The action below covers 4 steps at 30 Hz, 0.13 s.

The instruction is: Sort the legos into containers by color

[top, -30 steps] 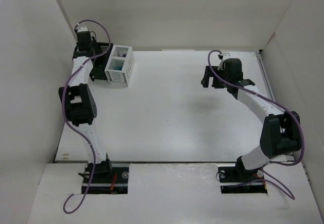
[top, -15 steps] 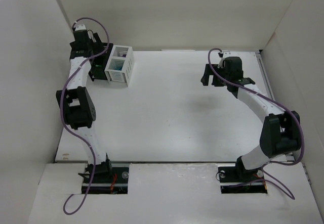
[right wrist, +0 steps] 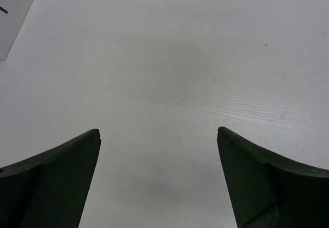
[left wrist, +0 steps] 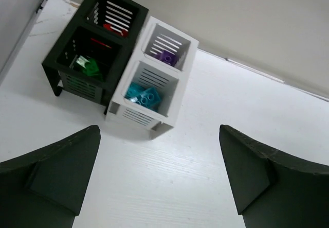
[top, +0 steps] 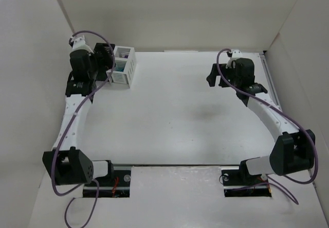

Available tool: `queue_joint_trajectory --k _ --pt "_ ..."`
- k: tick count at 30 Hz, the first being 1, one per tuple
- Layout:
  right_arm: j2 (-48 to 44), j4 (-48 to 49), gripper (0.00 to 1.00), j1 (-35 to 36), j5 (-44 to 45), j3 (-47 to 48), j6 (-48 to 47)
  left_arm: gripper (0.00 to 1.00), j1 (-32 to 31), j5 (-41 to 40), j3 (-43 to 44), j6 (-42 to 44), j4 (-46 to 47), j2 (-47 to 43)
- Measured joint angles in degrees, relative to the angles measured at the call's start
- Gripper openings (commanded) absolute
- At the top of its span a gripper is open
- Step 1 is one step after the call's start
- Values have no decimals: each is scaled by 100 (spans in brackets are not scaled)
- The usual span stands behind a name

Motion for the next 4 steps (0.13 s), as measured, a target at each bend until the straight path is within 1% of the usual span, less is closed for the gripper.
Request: queue_joint_trajectory --k 4 --pt "-127 7 100 0 -7 -212 -33 100 -358 -192 -286 -155 -90 -275"
